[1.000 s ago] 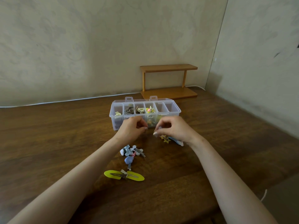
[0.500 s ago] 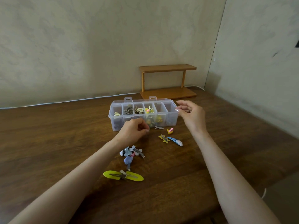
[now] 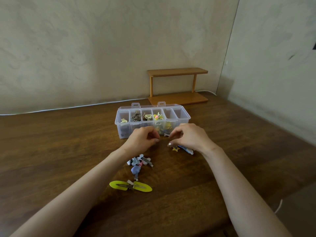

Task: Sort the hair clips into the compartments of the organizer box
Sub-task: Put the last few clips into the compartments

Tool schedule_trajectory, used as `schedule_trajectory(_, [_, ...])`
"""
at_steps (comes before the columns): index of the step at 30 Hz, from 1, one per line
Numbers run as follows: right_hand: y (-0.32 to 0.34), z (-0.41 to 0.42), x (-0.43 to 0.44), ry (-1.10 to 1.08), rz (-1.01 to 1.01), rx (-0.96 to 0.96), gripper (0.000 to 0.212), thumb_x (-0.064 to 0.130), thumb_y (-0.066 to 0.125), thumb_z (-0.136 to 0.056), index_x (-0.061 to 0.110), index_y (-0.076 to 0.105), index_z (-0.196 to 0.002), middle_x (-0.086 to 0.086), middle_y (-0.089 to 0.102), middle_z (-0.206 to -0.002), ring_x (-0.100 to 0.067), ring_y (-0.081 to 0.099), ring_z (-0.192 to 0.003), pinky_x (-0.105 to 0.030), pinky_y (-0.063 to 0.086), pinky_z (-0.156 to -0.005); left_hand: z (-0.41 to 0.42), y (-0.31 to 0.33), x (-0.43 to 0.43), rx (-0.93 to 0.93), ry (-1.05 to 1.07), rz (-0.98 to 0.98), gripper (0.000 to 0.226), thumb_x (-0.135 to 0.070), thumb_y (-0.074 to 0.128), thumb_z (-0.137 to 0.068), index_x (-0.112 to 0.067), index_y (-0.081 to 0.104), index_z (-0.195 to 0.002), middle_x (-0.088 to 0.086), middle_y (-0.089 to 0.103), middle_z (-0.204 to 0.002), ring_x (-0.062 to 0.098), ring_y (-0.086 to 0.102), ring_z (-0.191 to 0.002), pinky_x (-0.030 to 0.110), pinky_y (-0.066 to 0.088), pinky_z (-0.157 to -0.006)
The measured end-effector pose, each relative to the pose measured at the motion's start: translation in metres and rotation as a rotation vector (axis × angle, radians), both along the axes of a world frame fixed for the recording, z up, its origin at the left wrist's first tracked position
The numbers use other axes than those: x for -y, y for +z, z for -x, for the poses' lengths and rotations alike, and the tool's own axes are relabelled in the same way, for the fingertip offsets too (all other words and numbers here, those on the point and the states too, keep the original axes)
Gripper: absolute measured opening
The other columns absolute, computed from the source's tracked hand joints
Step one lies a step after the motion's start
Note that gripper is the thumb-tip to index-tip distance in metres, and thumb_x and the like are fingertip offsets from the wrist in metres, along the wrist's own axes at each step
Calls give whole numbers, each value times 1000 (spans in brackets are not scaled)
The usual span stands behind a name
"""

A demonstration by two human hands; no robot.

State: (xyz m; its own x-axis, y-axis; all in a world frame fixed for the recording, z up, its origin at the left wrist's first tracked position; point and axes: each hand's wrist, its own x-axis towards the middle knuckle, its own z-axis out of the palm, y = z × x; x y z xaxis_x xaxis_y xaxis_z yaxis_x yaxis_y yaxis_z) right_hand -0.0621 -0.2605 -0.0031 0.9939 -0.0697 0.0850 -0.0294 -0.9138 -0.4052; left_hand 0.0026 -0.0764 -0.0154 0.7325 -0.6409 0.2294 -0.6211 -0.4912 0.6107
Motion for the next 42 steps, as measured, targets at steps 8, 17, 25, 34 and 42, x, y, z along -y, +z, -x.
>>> schedule_trajectory(8, [0, 1, -5, 37, -20, -47, 21, 40, 76, -74, 28, 66, -89, 12, 57, -96, -6, 52, -91, -24, 39, -66, 1, 0, 0, 7, 3, -9, 11, -14, 60, -87, -14, 62, -98, -1, 62, -98, 11, 59, -92, 25, 50, -83])
schedule_trajectory(17, [-1, 1, -5, 141, -474, 52, 18, 12, 75, -76, 22, 64, -86, 1, 65, -87, -13, 64, -84, -33, 56, -78, 2, 0, 3, -56, 10, 36, 11, -18, 60, -88, -14, 63, -98, -4, 63, -93, 7, 59, -85, 15, 47, -73])
schedule_trajectory(25, [2, 3, -6, 151, -779, 195, 15, 8, 63, -87, 11, 57, -101, -9, 61, -91, -24, 65, -56, -26, 53, -48, 10, 7, 8, -271, -25, 144, 13, -23, 52, -92, -13, 58, -98, -2, 65, -86, 13, 63, -82, 27, 51, -78])
schedule_trajectory(34, [-7, -1, -13, 165, -638, 368, 20, -6, 70, -77, 14, 67, -80, -1, 63, -85, -6, 62, -79, -20, 54, -72, 17, 16, 8, -517, -12, 228, 32, -32, 40, -96, -10, 61, -89, 3, 67, -77, 5, 61, -60, 12, 48, -54])
schedule_trajectory(42, [-4, -1, -8, 189, -757, 364, 19, -6, 58, -86, 6, 70, -94, -8, 68, -99, -13, 67, -93, -25, 55, -77, 12, 12, 6, -475, -2, 252, 8, -17, 54, -91, -12, 59, -87, 1, 66, -77, -3, 61, -56, 11, 48, -55])
